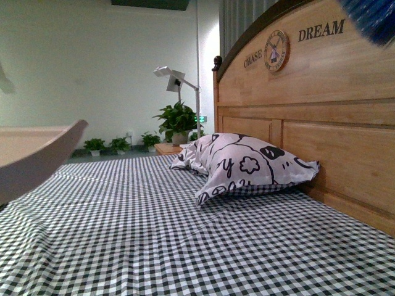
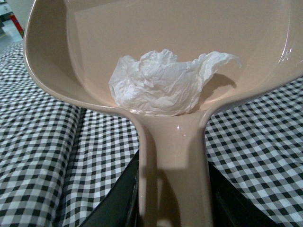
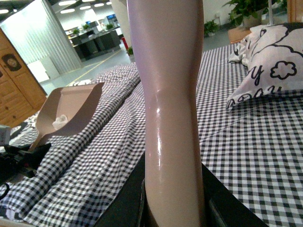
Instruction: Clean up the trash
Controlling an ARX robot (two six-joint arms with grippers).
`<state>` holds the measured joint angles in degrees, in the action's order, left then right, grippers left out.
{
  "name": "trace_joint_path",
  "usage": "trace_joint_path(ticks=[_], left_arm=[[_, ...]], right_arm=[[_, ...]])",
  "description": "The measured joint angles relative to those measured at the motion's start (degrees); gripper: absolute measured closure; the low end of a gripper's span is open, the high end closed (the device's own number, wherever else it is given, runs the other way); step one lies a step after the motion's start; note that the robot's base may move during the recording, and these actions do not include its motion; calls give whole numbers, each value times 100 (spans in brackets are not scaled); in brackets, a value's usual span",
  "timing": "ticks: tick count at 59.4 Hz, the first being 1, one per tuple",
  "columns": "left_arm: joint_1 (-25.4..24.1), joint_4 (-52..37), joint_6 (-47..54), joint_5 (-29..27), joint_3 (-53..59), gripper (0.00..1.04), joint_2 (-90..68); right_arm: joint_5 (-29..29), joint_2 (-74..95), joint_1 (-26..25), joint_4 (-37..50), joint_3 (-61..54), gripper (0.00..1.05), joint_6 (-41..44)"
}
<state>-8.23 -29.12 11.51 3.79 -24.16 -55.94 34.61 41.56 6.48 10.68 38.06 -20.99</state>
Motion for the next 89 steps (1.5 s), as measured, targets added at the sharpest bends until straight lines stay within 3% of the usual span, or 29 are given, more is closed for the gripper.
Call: trace_joint_path(ticks=[7, 26, 34, 43, 55, 89], left_arm=[[201, 262, -81, -173, 315, 78, 890], [745, 1613, -138, -605, 741, 78, 3174], [767, 2011, -175, -658, 752, 78, 3681], [879, 2476, -299, -822, 752, 78, 4188], [1145, 2551, -354, -914, 752, 78, 4284], [1156, 2551, -389, -920, 752, 78, 4284]], right_arm=[[-411, -363, 160, -98, -81, 85, -81], [-2603, -1460, 442, -850, -116, 85, 90], [-2605, -1655, 382, -852, -79, 85, 256], [-2413, -1641, -13, -841, -63, 85, 332], [-2507, -1655, -323, -931, -66, 85, 538], [-2498, -1655, -367, -938, -66, 85, 590]])
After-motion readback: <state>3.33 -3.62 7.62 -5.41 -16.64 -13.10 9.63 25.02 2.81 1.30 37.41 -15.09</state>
